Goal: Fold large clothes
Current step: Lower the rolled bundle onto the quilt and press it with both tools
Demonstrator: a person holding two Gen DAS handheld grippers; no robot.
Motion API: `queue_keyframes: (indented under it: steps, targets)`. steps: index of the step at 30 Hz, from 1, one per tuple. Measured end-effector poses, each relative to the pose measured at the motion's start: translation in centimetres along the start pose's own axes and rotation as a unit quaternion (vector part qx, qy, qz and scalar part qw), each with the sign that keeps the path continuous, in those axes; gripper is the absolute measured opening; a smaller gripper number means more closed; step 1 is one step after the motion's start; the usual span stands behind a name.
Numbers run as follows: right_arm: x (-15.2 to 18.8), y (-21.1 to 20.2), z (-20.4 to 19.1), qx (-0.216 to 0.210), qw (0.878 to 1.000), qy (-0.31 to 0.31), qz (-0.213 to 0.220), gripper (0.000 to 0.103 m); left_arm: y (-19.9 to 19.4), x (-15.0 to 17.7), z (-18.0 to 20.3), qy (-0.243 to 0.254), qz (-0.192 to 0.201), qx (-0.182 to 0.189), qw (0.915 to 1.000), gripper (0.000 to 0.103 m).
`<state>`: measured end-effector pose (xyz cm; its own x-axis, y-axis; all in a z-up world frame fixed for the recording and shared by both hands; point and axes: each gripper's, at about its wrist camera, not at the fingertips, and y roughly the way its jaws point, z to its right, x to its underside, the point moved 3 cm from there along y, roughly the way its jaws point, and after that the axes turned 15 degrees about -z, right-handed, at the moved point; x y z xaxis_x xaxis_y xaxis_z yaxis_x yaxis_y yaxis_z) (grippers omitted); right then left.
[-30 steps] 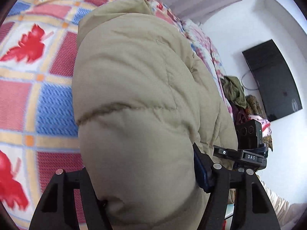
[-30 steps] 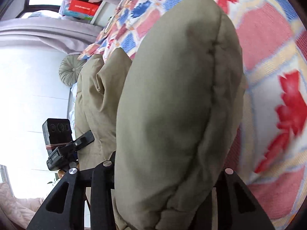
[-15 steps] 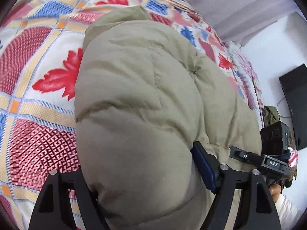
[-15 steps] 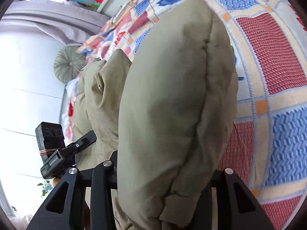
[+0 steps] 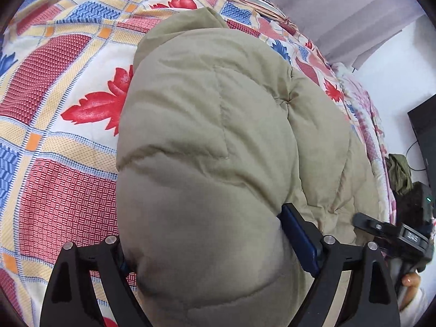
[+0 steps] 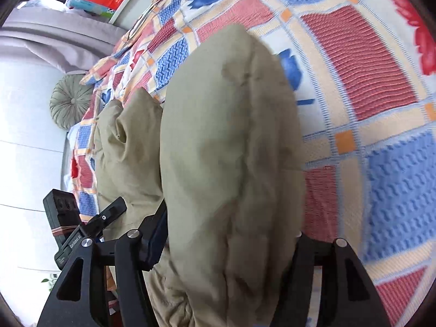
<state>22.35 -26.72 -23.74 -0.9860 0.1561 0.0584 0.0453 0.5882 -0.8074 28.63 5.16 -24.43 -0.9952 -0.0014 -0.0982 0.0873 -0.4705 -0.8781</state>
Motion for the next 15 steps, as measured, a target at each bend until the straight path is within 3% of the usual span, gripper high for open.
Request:
queue_keyframes:
  steps: [4, 7, 9, 11, 15]
  targets:
    - [3.0, -4.1, 0.9, 0.05, 0.997, 0.012, 0.05, 0.064, -1.5, 0.4, 0.7, 0.001, 0.012, -0.046, 0.9989, 0.09]
    - [4.4, -6.7, 0.9, 0.08, 0.993, 0.001, 0.085, 0.064, -3.9, 0.4, 1.8, 0.012, 0.052, -0.103, 0.9933, 0.09]
    - [4.5, -8.6, 0.2, 0.09, 0.99, -0.014, 0.106, 0.062, -5.5, 0.4, 2.5, 0.023, 0.081, -0.109, 0.9904, 0.09]
    - [4.0, -9.4, -1.8, 0.08, 0.989, -0.034, 0.123, 0.054, -6.5, -0.2, 3.3, 0.031, 0.098, -0.112, 0.9884, 0.09]
    - [0.8, -6.6, -7.2, 0.047, 0.991, -0.071, 0.103, 0.053, -5.8, -1.9, 4.4, 0.026, 0.088, -0.116, 0.989, 0.09]
